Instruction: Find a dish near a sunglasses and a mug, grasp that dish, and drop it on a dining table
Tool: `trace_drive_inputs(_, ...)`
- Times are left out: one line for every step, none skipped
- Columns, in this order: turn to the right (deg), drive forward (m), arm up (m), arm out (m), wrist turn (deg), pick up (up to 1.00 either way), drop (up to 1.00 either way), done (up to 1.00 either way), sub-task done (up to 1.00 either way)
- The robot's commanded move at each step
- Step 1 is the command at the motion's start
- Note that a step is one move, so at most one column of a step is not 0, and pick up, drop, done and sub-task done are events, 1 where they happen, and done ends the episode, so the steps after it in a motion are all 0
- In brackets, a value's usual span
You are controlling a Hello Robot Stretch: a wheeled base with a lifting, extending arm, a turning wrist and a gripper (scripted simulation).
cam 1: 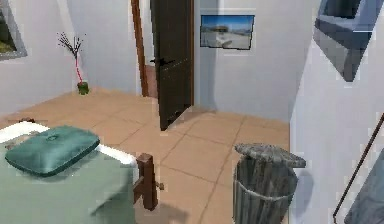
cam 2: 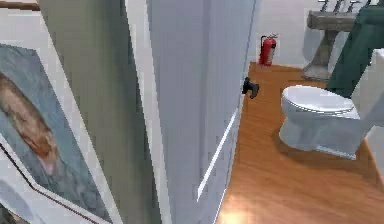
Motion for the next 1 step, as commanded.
trace_drive_inputs(0.0,1.0,0.0,0.0,0.0,0.0,0.0,0.0,0.0)
